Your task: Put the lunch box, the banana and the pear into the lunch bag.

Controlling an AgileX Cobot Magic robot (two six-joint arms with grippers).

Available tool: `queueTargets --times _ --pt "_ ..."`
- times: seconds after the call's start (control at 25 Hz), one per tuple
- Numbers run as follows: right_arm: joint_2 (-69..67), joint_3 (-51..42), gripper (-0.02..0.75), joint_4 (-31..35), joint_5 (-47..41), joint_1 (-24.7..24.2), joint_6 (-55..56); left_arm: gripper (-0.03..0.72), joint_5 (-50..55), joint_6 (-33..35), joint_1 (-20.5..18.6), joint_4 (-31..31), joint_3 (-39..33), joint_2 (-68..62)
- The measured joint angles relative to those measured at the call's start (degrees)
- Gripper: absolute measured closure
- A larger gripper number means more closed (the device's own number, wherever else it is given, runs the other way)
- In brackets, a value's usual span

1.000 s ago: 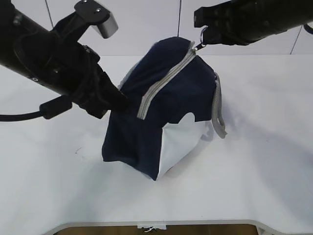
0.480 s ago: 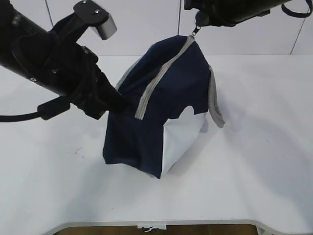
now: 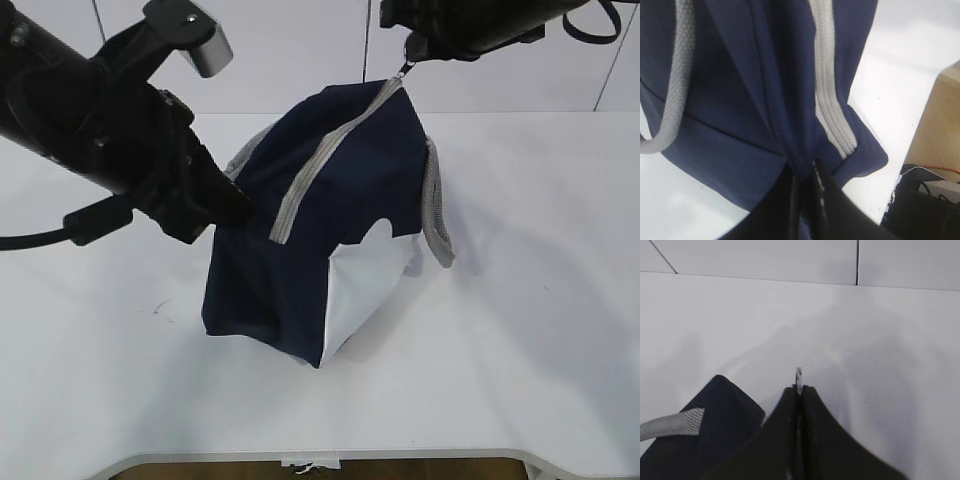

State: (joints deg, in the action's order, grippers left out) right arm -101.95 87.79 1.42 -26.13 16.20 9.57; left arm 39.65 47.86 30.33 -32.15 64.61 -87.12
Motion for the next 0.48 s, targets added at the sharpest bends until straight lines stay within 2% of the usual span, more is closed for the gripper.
queueTargets --times 0.28,0.48 --pt "0.0 0.7 0.737 7.5 -1.8 -0.3 -0.3 0.688 0.0 0.0 0.0 0.2 0.0 0.0" --pt "-0.3 0.7 0.737 8.6 -2.4 -0.6 -1.0 0.688 0.1 0.0 0.0 0.3 -0.1 0.1"
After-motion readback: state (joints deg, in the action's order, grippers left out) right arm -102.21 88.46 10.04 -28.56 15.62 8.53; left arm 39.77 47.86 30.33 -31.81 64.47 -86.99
